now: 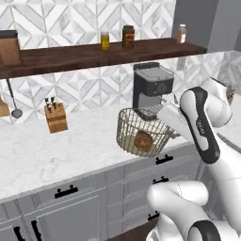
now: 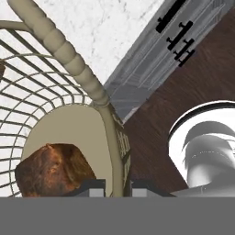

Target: Open the cabinet, pick up the bread from the cabinet and place it in the basket. Then move the basket to the dining counter.

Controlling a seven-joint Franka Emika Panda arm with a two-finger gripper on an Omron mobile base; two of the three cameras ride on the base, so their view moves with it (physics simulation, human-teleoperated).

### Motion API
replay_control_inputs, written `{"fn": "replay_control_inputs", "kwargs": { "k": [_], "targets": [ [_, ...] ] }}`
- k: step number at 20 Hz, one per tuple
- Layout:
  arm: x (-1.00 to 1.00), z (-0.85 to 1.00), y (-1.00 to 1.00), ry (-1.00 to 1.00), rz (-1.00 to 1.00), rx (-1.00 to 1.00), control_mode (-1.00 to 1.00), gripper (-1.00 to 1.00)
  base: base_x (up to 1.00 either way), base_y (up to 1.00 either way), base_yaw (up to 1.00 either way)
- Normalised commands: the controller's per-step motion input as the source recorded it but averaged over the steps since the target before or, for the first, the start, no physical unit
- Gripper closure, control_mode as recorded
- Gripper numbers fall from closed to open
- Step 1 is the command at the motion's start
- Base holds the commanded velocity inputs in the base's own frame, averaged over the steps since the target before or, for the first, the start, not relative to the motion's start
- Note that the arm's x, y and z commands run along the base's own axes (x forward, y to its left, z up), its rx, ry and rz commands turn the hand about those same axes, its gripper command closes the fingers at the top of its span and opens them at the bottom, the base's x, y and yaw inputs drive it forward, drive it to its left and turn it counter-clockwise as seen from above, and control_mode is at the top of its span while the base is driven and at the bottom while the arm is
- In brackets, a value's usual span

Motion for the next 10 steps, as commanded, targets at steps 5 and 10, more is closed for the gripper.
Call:
{"fn": "replay_control_inputs", "kwargs": {
  "k": [5, 10],
  "targets": [
    [0.0, 0.0, 0.0, 0.0, 0.0, 0.0, 1.0, 1.0, -0.59, 0.0, -0.79],
    [0.0, 0.0, 0.0, 0.0, 0.0, 0.0, 1.0, 1.0, -0.55, -0.09, -0.76]
  ]
}}
